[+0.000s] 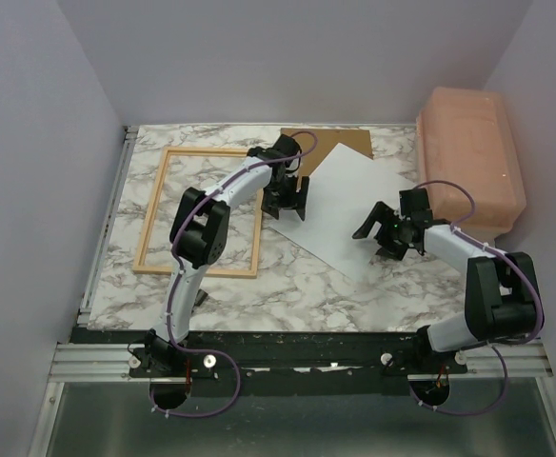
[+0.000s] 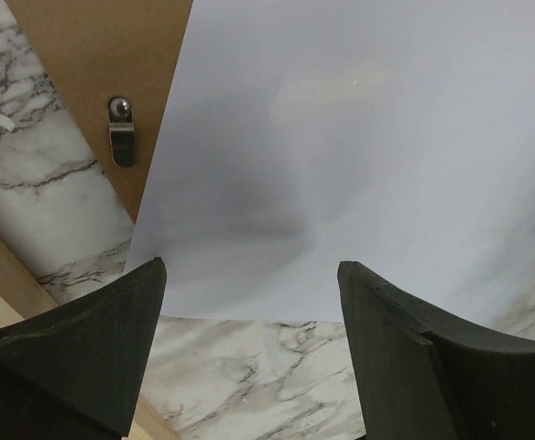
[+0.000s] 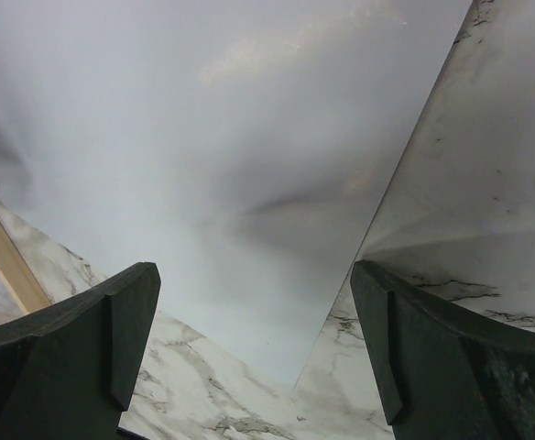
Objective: Put the photo into the frame
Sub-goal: Move the photo to the center of the board.
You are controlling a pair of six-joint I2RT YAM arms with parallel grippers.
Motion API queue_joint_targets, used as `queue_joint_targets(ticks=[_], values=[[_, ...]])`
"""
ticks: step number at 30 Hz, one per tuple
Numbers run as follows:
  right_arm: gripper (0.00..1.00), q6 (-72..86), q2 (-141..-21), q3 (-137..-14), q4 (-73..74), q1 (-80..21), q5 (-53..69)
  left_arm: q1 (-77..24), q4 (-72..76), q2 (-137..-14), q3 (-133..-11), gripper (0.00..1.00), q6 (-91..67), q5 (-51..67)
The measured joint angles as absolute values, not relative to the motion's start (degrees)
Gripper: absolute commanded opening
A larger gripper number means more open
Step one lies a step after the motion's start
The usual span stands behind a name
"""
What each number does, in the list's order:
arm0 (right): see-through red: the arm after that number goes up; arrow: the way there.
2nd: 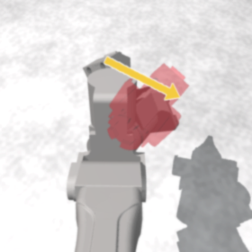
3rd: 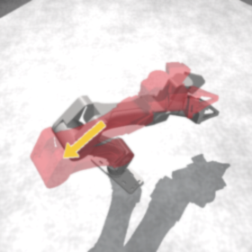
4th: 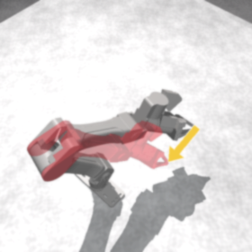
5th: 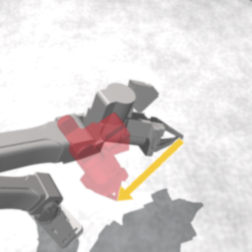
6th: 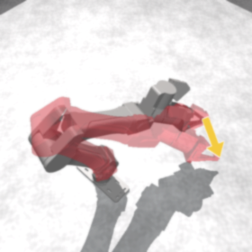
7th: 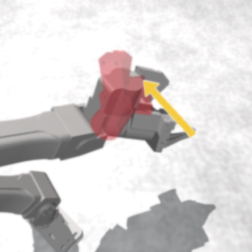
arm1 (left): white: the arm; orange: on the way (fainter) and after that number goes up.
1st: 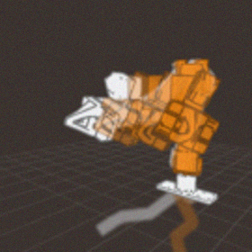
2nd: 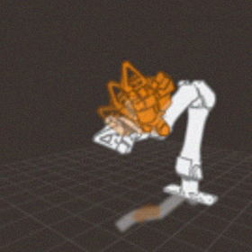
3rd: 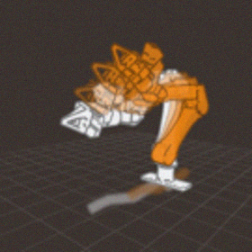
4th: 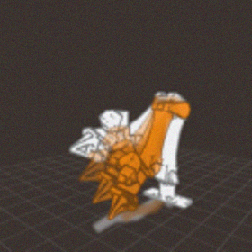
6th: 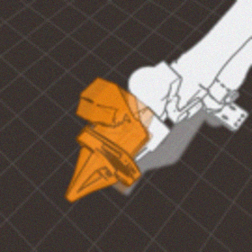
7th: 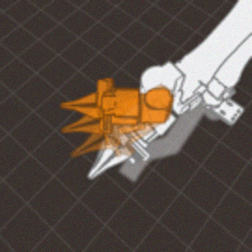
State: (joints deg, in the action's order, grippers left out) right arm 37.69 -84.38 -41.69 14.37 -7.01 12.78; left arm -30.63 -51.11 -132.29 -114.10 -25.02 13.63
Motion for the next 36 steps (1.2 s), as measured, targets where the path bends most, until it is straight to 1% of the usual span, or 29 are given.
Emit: queue_joint_targets(ticks=[11, 17, 25, 32, 36], values=[[0.95, 36.91, -85.41, -42.72, 14.72, -7.01, 14.02, -32.51, -56.53, -132.31, -112.51, 0.76, -26.33, 13.47], [0.95, 34.96, -85.45, -43.86, 17.72, -7.01, 12.86, -34.59, -56.25, -131.11, -109.49, 0.75, -26.63, 13.61], [0.96, 33.12, -83.92, -44.75, 25.30, -7.01, 7.88, -38.13, -49.87, -121.67, -92.84, 0.72, -28.56, 16.38], [0.97, 32.95, -83.44, -44.75, 26.94, -7.01, 5.76, -40.97, -43.86, -114.45, -80.86, 0.72, -30.15, 20.58], [0.98, 32.86, -83.44, -44.75, 27.42, -7.01, 3.86, -42.78, -41.04, -111.09, -75.64, 0.79, -30.70, 23.07]])
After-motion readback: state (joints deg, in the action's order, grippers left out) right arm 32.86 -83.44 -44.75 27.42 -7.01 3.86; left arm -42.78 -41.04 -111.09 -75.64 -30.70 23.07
